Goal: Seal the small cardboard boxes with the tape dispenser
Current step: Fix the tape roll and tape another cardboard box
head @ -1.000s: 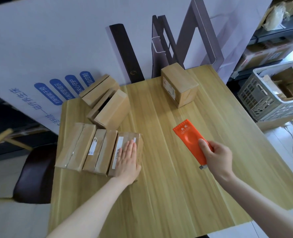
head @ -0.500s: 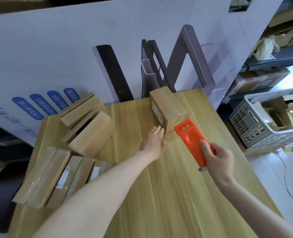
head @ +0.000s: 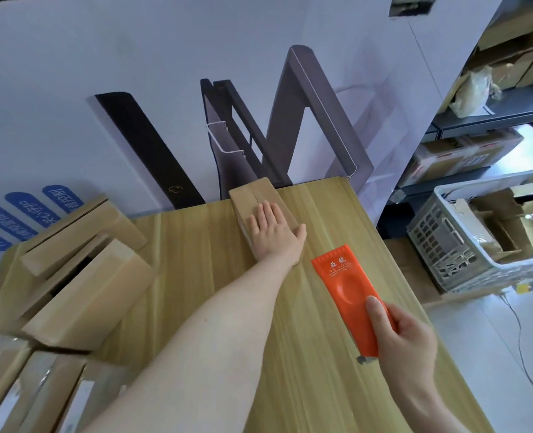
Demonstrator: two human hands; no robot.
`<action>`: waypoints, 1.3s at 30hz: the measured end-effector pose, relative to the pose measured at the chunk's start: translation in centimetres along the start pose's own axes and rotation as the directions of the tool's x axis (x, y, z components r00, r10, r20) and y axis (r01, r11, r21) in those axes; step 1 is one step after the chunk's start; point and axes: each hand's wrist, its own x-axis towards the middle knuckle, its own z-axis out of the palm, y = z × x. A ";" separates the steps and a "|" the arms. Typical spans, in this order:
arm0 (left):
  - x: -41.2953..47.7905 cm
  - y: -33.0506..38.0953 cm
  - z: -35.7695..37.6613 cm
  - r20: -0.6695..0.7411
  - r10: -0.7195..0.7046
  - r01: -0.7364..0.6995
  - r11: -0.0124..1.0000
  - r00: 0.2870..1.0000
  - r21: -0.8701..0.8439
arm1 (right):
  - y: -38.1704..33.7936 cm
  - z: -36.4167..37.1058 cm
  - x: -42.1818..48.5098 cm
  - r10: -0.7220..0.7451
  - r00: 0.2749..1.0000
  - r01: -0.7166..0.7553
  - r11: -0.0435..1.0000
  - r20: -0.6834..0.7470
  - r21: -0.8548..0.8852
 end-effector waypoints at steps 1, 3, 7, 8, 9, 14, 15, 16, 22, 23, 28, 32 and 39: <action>-0.1 0.0 0.1 -0.007 0.004 -0.003 1.000 1.000 0.006 | 0.2 -0.2 0.0 0.011 1.000 -0.011 1.000 0.001 0.002; -0.3 -0.4 -0.3 -0.009 0.032 -0.032 0.999 0.999 -0.001 | 0.3 -0.4 -0.1 0.028 1.000 -0.028 0.999 0.001 0.021; -3.5 -2.6 -1.4 0.042 0.177 -0.173 0.982 0.983 -0.072 | -0.4 -0.7 -0.4 0.044 0.999 -0.045 0.998 0.008 0.040; -5.0 -3.6 -1.6 0.044 0.229 -0.224 0.970 0.972 -0.089 | -0.7 -0.7 -0.6 0.047 0.999 -0.047 0.998 0.011 0.051; -6.8 -4.6 -1.8 0.047 0.269 -0.263 0.959 0.962 -0.103 | -1.1 -0.7 -0.8 0.047 0.999 -0.048 0.997 0.017 0.059; -15.5 -11.1 -1.9 0.082 0.387 -0.388 0.922 0.918 -0.008 | -2.2 -0.1 -2.8 0.030 0.996 -0.033 0.999 0.081 0.041; -17.0 -12.5 -1.9 0.092 0.411 -0.410 0.911 0.907 -0.029 | -2.3 0.1 -3.4 0.028 0.995 -0.032 0.999 0.095 0.035; -18.4 -13.9 -1.9 0.094 0.437 -0.432 0.899 0.894 -0.072 | -2.4 0.3 -4.0 0.028 0.994 -0.031 0.999 0.105 0.031; -25.3 -19.3 -2.8 -0.056 0.412 -0.405 0.849 0.910 -0.340 | -2.8 1.0 -8.3 0.027 0.988 -0.028 1.000 0.150 0.002; -25.3 -19.4 -3.0 -0.104 0.381 -0.392 0.852 0.919 -0.348 | -2.9 1.1 -9.0 0.025 0.988 -0.024 1.000 0.152 -0.004; -24.1 -17.9 -2.5 0.125 0.294 -0.289 0.956 0.948 -0.058 | -3.2 1.6 -12.6 0.047 0.987 -0.038 0.997 0.151 -0.060; -28.5 -16.5 -0.7 0.215 0.314 -0.316 0.948 0.925 -0.026 | -3.4 1.3 -15.3 0.048 0.988 -0.033 0.995 0.148 -0.098; -34.9 -14.0 0.4 0.184 0.389 -0.374 0.921 0.903 -0.110 | -2.7 -0.1 -18.9 0.003 0.989 0.023 0.984 0.148 -0.177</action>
